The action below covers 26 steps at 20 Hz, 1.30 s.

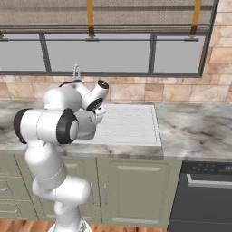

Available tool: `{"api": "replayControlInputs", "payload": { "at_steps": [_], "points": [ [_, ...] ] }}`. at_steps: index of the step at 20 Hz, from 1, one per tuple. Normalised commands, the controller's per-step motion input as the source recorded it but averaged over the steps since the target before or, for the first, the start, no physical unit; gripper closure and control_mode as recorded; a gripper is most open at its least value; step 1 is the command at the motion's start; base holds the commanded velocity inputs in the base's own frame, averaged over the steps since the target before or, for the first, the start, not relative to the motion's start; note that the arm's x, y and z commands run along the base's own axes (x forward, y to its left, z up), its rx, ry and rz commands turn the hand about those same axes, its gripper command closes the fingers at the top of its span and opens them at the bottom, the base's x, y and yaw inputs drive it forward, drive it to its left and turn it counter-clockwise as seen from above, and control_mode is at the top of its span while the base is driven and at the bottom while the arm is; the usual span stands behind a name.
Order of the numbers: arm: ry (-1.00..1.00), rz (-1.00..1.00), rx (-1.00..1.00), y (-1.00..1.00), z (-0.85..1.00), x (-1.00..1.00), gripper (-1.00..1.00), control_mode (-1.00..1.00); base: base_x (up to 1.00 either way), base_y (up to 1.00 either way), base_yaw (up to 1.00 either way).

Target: Move the pot and pan from the stove into the sink.

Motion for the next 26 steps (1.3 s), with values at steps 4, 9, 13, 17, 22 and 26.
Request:
{"api": "replayControlInputs", "payload": {
  "at_steps": [4, 9, 13, 17, 22, 26],
  "points": [
    [0.19, 0.05, -0.08, -0.06, 0.25, -0.87, -1.00, -1.00, 0.00, 0.00, 0.00],
    [0.08, 0.18, -0.07, 0.00, 0.10, -0.79, -1.00, -1.00, 0.00, 0.00, 0.00],
    [0.00, 0.29, -0.03, 0.00, 0.00, -0.69, -1.00, -1.00, 0.00, 0.00, 0.00],
    [0.00, 0.33, 0.00, -0.02, 0.00, -0.57, -1.00, -1.00, 0.00, 0.00, 0.00],
    [-0.22, 0.28, 0.00, -0.09, 0.00, -0.41, -1.00, -1.00, 0.00, 0.00, 0.00],
    [-0.48, 0.20, -0.03, -0.01, 0.00, -0.16, -1.00, -1.00, 0.00, 0.00, 0.00]
  ]
}}
